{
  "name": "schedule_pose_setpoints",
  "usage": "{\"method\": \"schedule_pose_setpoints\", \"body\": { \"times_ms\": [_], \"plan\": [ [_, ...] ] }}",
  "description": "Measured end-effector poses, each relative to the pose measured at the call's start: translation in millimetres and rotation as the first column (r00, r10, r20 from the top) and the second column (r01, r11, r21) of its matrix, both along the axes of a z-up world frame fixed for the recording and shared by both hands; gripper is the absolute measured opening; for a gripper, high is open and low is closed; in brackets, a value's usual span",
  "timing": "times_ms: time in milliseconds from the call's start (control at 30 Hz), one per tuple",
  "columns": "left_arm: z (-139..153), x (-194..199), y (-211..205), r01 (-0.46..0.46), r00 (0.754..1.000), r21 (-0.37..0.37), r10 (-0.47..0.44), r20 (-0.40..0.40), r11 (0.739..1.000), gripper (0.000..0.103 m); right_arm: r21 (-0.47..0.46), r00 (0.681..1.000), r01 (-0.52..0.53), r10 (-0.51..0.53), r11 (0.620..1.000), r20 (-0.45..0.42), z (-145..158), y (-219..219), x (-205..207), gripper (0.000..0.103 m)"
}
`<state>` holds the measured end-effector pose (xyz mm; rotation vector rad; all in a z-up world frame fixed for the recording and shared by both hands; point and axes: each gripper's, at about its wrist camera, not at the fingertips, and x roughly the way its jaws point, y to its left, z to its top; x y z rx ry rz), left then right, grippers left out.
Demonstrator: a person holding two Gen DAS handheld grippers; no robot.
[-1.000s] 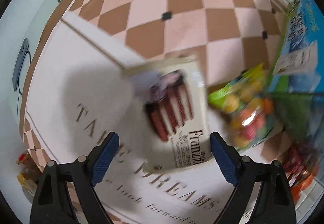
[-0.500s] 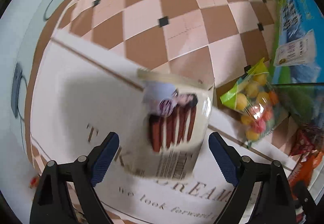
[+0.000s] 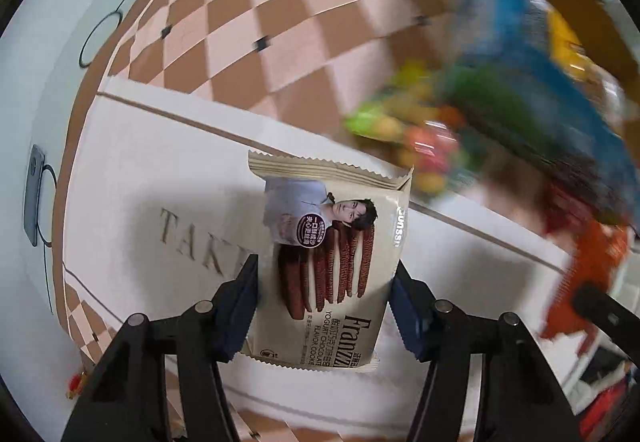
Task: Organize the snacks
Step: 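Carry both packs into the box and open both grippers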
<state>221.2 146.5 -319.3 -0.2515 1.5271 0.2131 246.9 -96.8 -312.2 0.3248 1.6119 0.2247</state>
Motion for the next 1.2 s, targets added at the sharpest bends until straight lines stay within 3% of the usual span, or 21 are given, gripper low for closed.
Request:
{"method": "schedule_pose_setpoints", "body": {
  "times_ms": [167,333,500,633,833,1000,1200],
  "plan": [
    [64,7,-53,0.091,0.99,-0.069,-0.083,0.117,0.993,0.058,0.072,1.0,0.008,-0.009,0.997,0.016,33,-16,-16,0.058],
    [126,56,-62,0.179,0.966,-0.098,-0.155,0.208,0.979,0.058,0.121,0.994,0.042,-0.054,0.992,0.095,86,-42,-7,0.058],
    [142,100,-84,0.232,0.952,-0.077,-0.21,0.225,0.97,0.058,0.131,0.979,0.094,-0.116,0.987,0.169,121,-64,31,0.058],
    [126,140,-93,0.249,0.955,-0.057,-0.235,0.179,0.967,0.059,0.098,0.972,0.127,-0.144,0.987,0.186,120,-68,74,0.058],
    [84,184,-97,0.263,0.962,-0.049,-0.258,0.085,0.964,0.059,0.046,0.974,0.16,-0.166,0.986,0.153,91,-68,128,0.058],
    [58,202,-97,0.264,0.964,-0.05,-0.264,0.02,0.963,0.059,0.004,0.978,0.172,-0.171,0.985,0.115,64,-69,155,0.058],
    [47,206,-101,0.279,0.96,-0.04,-0.279,0.002,0.96,0.059,-0.013,0.98,0.183,-0.181,0.983,0.081,40,-70,167,0.058]
  ]
}}
